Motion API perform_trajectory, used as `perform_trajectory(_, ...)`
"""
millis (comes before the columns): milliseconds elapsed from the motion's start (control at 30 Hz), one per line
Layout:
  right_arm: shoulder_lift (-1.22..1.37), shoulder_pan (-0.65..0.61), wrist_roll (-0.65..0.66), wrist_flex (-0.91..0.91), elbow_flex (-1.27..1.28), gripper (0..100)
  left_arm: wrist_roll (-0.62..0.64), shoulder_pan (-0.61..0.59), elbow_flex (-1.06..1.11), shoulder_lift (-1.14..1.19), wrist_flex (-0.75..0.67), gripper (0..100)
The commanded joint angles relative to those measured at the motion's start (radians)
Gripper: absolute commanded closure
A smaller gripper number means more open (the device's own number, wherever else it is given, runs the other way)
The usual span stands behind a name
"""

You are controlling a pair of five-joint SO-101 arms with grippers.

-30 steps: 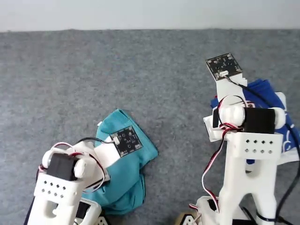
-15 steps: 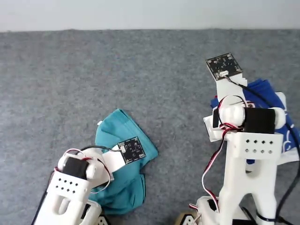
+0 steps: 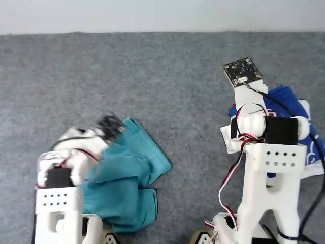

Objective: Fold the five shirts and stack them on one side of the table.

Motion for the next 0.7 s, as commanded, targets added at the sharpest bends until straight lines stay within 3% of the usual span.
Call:
perform_trajectory(0, -0.022, -0.001, 0.012, -0.004, 0.002, 82.9, -0.002, -0.126, -0.025, -0.008, -0.144, 99)
perform_trajectory(133, -0.022, -0.004, 0.012, -0.004, 0.002, 82.9, 0.015, -0.175, -0.010, -0.012, -0.190, 99)
perform_trajectory(267, -0.021, -0.004, 0.012, -0.004, 0.002, 82.9, 0.095, -0.015, -0.130, -0.015, 0.135, 98)
perform_trajectory(467, -0.015, -0.001, 0.012, -0.005, 0.002, 82.9, 0.100, 0.311, -0.414, -0.008, 0.575, 96)
perform_trajectory(667, -0.015, -0.001, 0.012, -0.005, 0.002, 82.9, 0.230, 0.394, -0.542, -0.008, 0.832, 83)
